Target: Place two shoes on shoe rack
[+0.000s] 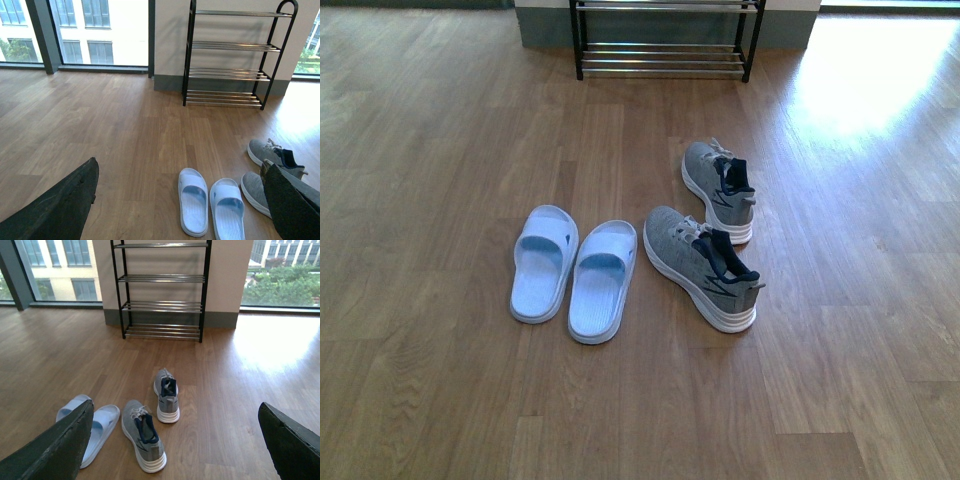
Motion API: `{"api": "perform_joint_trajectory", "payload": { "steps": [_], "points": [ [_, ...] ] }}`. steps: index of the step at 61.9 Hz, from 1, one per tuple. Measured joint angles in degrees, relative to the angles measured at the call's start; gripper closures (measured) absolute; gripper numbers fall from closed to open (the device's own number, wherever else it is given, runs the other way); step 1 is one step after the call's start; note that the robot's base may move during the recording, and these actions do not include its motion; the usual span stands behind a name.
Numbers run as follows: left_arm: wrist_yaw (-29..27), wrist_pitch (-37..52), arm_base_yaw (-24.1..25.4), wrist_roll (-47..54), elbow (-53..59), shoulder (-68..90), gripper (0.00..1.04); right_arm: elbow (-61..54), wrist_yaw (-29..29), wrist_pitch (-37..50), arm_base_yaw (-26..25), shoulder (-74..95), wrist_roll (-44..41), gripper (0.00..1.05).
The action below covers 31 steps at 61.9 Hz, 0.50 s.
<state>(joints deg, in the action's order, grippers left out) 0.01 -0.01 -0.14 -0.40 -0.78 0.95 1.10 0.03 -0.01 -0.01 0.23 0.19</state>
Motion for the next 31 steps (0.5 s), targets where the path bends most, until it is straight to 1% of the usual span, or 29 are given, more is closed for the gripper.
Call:
{"api": "perform_joint_trajectory", "payload": {
  "steps": [31],
  "points": [
    [0.00, 0.00, 0.00, 0.00, 0.00, 0.00, 0.09, 0.00, 0.00, 0.00, 0.00, 0.00, 0.00, 0.09]
  ]
}}
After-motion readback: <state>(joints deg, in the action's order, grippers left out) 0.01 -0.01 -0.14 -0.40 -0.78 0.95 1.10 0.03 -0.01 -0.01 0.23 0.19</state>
